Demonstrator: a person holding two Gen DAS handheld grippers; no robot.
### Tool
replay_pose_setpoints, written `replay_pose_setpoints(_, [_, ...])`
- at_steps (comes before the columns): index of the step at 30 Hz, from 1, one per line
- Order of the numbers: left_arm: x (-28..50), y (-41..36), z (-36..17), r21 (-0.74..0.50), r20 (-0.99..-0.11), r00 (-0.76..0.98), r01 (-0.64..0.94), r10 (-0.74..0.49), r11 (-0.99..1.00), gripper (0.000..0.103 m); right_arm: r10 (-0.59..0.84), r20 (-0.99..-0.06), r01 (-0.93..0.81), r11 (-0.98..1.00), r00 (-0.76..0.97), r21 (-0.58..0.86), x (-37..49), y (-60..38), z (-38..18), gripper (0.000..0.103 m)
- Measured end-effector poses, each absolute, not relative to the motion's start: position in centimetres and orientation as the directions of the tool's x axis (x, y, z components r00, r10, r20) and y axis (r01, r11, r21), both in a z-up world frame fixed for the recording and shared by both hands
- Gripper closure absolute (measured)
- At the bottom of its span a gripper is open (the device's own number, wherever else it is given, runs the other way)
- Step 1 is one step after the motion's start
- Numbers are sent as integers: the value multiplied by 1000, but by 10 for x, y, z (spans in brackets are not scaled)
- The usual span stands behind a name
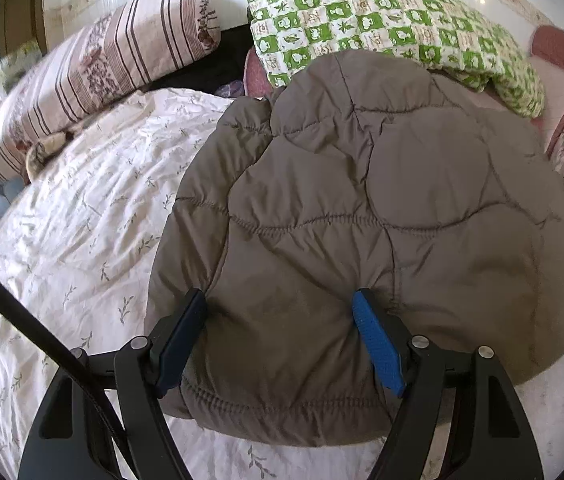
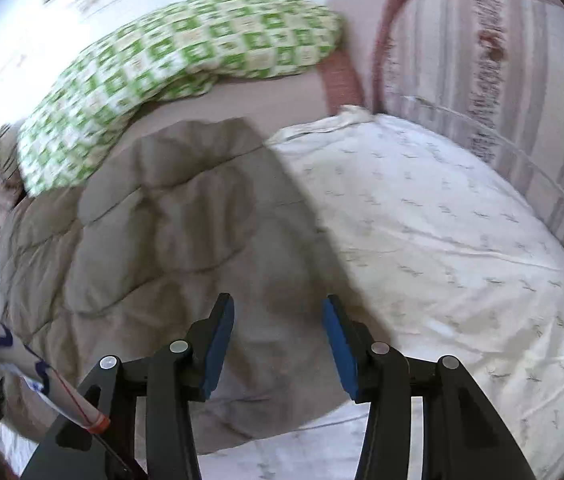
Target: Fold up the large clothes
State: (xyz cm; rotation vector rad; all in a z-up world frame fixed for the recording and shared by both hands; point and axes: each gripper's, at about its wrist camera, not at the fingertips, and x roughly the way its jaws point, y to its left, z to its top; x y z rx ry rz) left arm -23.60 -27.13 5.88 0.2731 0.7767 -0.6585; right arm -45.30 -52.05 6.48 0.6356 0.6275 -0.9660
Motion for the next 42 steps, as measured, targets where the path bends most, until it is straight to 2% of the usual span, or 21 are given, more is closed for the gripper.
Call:
replay_pose_setpoints(6, [-196,-218,73,-248,-744,403,574,-533,780,28,-506,-741,893,337,440,300,-493,-546,50,44])
replay_pose_setpoints(13, [-160,-174,39,-458,-774,226,443,-591,770,28,-423,-756,860,345,499,376,-496,-553,32,39])
replay_pose_setpoints(22, [-159,-173,21,-567,-749,140,372,-648,735,27,-425,-748,858,311,510,409,-506,-557,31,34])
replay_pose_setpoints(25, [-160,-174,12,-601,-745,93,334,-660,726,17,-407,-749,851,297,523,433,-510,-559,26,29])
replay_pose_setpoints(26, [-160,-174,9,-610,-743,82,324,-664,723,17,-398,-751,849,292,527,441,-510,-561,24,28])
replay_pose_setpoints(31, [-161,-176,3,-631,-733,70,301,-677,715,12,-332,-714,787,240,616,568,-518,-571,3,26])
replay_pose_setpoints(35, [-168,-183,1,-626,-728,99,307,-679,716,6,-277,-649,697,129,708,705,-525,-582,-27,21])
replay_pose_setpoints(37, [-170,-187,2,-615,-730,112,323,-674,719,6,-280,-643,693,140,712,707,-523,-582,-25,29])
replay_pose_setpoints(38, [-170,-188,2,-614,-728,118,327,-675,719,8,-263,-640,686,153,722,711,-518,-581,-23,41])
replay_pose_setpoints(39, [-170,-190,3,-612,-726,121,336,-677,716,11,-262,-641,687,154,721,710,-516,-580,-22,49])
replay_pose_setpoints(41, [-169,-194,5,-588,-734,137,361,-665,723,25,-264,-643,692,183,719,698,-509,-576,-18,60])
replay_pose_setpoints(42, [-170,-196,7,-572,-738,151,378,-657,728,28,-266,-647,697,195,715,690,-507,-575,-16,64])
